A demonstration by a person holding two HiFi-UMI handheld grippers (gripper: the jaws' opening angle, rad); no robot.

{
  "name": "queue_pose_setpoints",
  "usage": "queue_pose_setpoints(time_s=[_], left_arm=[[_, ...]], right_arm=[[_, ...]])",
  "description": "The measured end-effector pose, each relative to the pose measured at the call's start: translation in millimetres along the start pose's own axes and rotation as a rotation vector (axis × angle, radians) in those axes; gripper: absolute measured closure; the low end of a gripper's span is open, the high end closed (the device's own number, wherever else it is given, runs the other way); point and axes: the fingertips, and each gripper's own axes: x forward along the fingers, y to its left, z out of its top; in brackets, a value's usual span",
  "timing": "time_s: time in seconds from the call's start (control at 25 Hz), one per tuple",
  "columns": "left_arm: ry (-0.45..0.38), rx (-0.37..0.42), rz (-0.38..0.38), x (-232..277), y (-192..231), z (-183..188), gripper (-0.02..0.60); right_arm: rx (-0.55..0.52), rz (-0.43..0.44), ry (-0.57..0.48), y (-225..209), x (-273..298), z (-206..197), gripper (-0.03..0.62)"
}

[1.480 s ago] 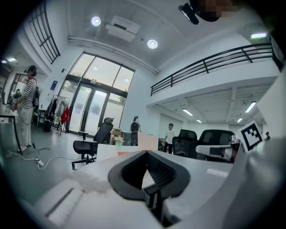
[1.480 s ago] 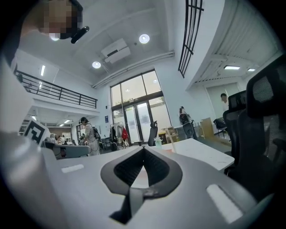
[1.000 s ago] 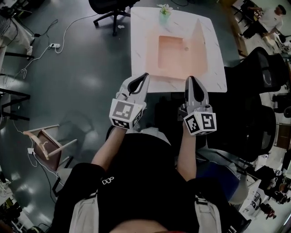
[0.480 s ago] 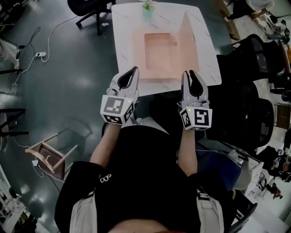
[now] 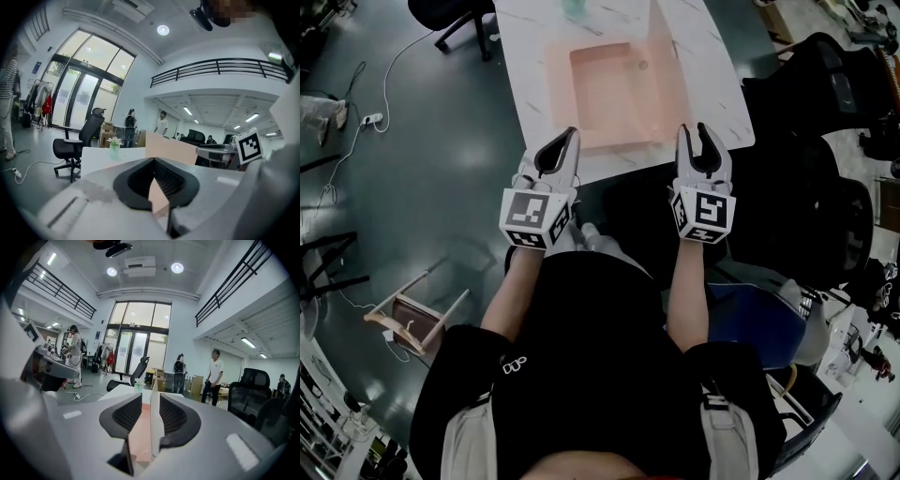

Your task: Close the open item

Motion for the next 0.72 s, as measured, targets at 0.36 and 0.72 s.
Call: queue_pose_setpoints(time_s=[0.36, 0.72], left_arm=[[-0.011, -0.017, 0.020, -7, 7, -2, 0.581], [-0.015, -0.029, 0.034, -10, 4, -7, 0.581]], right_arm=[[-0.016, -0.005, 0.010, 2, 5, -5, 0.549], [-0.029, 0.027, 0.005, 9, 5, -2, 0.588]])
